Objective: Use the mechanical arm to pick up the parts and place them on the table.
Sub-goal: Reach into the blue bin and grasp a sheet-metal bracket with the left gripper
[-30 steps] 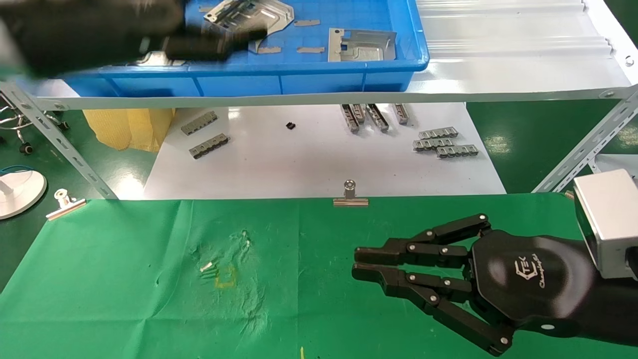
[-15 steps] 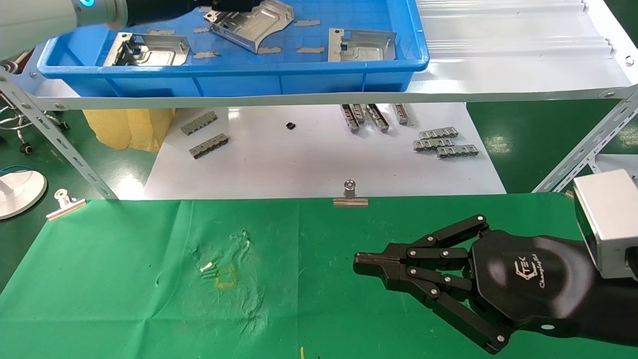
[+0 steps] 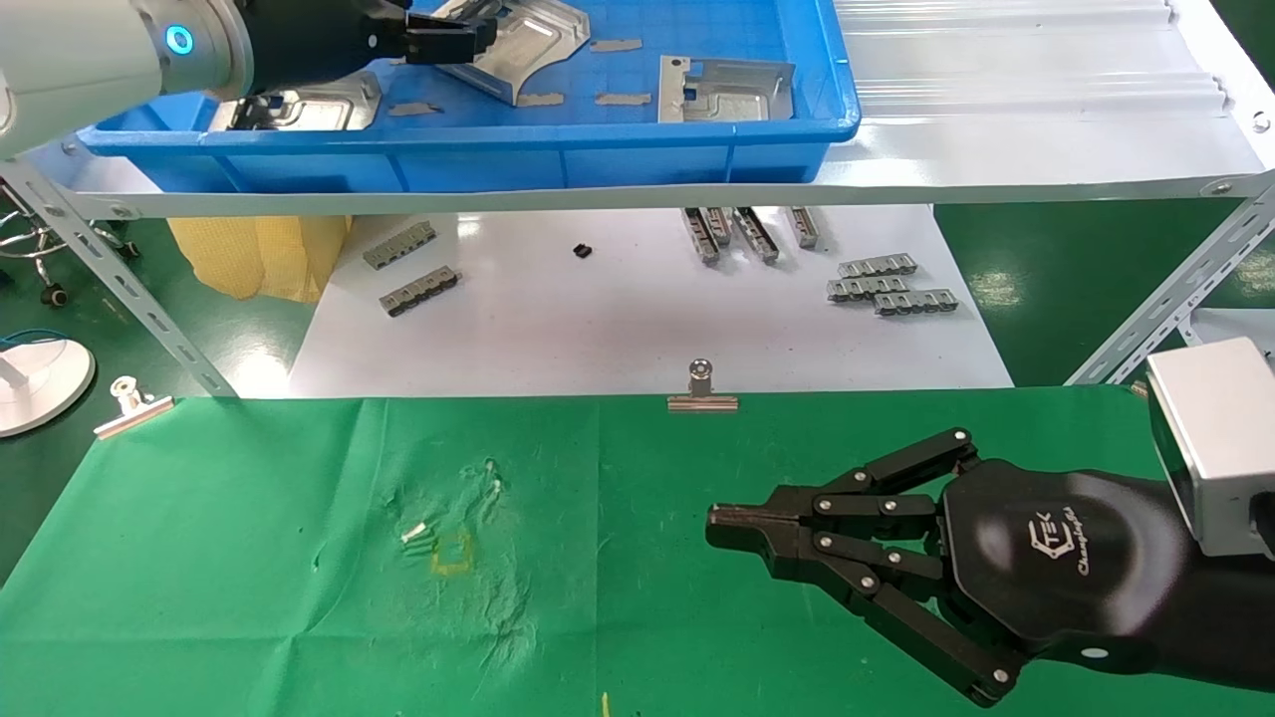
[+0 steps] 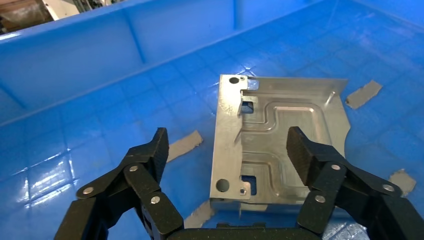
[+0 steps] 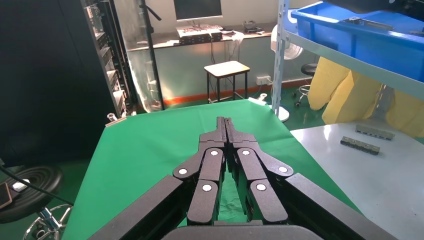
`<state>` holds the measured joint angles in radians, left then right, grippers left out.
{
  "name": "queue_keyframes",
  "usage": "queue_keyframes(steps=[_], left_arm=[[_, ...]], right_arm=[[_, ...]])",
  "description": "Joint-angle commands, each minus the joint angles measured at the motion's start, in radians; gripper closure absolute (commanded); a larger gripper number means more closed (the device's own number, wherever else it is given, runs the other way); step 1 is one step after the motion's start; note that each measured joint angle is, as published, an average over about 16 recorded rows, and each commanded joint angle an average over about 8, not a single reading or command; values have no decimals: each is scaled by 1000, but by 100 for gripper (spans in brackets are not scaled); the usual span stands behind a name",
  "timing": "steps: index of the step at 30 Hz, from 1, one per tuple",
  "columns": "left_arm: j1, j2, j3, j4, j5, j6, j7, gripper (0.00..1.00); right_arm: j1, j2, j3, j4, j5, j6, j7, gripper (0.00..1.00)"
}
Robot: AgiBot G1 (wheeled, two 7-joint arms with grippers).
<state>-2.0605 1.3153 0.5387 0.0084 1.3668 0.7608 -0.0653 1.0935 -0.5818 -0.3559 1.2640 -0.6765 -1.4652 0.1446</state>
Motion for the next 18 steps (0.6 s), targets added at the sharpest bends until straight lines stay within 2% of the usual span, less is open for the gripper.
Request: queue_keyframes(steps=[1,18], left_arm=[[1,-1,3,3,5,-2,-6,100],[13,-6,9,-13,13,8,-8,100]], right_arm=[[0,0,0,0,0,0,0,100],[0,0,0,0,0,0,0,100]])
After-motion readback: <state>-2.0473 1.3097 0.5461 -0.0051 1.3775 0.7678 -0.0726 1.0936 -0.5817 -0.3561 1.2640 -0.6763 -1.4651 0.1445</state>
